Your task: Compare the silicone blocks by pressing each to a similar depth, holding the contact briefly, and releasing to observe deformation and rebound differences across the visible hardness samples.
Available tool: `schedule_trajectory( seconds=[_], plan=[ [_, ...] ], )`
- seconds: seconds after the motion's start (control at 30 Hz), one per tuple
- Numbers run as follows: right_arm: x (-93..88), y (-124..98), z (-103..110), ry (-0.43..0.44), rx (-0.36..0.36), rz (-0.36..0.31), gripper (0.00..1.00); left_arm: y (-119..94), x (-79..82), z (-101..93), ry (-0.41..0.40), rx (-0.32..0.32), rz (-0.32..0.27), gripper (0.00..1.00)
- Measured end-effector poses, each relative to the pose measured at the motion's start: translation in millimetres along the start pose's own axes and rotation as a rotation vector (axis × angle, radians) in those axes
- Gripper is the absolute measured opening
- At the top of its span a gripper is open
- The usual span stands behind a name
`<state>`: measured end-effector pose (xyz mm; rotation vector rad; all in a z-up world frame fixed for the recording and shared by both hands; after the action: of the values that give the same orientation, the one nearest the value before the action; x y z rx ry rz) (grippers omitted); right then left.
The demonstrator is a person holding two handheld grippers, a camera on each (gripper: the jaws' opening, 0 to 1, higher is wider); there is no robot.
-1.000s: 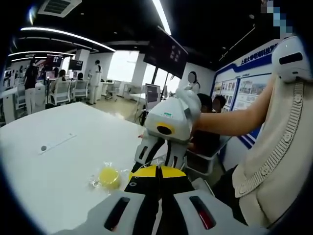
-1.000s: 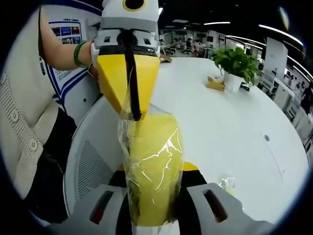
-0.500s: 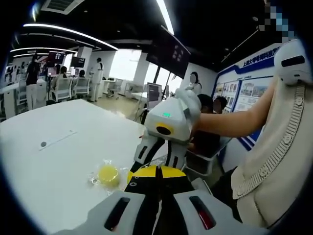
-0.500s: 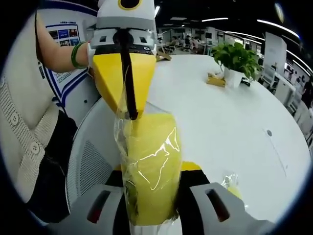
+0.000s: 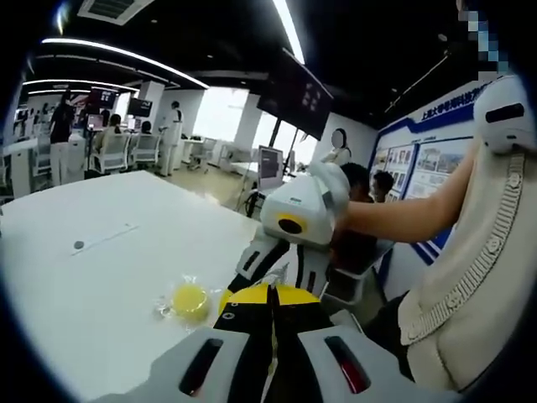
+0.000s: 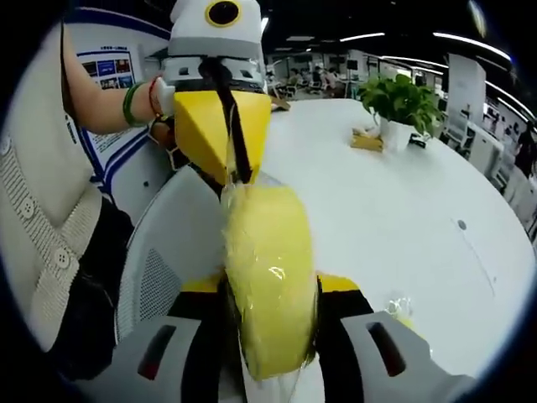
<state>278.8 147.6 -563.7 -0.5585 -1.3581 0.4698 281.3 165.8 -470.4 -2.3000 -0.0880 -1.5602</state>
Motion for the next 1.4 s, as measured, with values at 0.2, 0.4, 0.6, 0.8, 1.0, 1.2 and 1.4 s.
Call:
schedule_trajectory(
  seconds=[0.2, 0.4, 0.6, 0.8, 1.0, 1.2, 1.4],
  plan=[
    [-2.7, -5.6, -0.9, 0.071, -0.048, -0.061, 0.54, -3.0, -1.0, 5.0, -0.023, 0.018, -0.012, 0.00],
    [-6.4, -16.5, -7.3, 0.185, -0.145, -0.160, 0.69, -5.1, -8.6, 14.5, -0.044, 0.053, -0.010, 0.00],
    [-31.4, -30.9, -13.0, 0.286, -0.271, -0.232, 0.79, -4.2, -23.1, 29.2, -0.085, 0.098, 0.004, 0.00],
    [-63.1, -44.7, -13.5, 0.436, -0.404, -0.299, 0.93, -3.2, -44.4, 56.5, -0.137, 0.187, 0.027, 0.00],
    [-78.5, -61.0, -6.0, 0.542, -0.516, -0.382, 0.95, -1.6, -68.6, 78.0, -0.180, 0.245, 0.054, 0.00],
    [-90.4, -60.8, 8.5, 0.629, -0.554, -0.419, 0.95, -6.1, -85.7, 103.1, -0.213, 0.277, 0.087, 0.00],
    [-89.4, -64.8, 16.3, 0.702, -0.561, -0.434, 0.92, -14.6, -90.2, 130.3, -0.210, 0.296, 0.105, 0.00]
  ],
)
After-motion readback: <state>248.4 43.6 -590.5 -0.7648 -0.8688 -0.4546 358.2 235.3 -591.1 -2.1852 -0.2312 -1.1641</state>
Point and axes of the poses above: the point that each gripper's makers call its tool centre point, and the gripper's own axes: y roughly forward along the fingers, z roughly to its left, x roughly out of its top, the point moved 2 cm from there along -y, roughly backward along the fingers, and after that the axes turned 1 degree about -x, right-handed, at the moved point
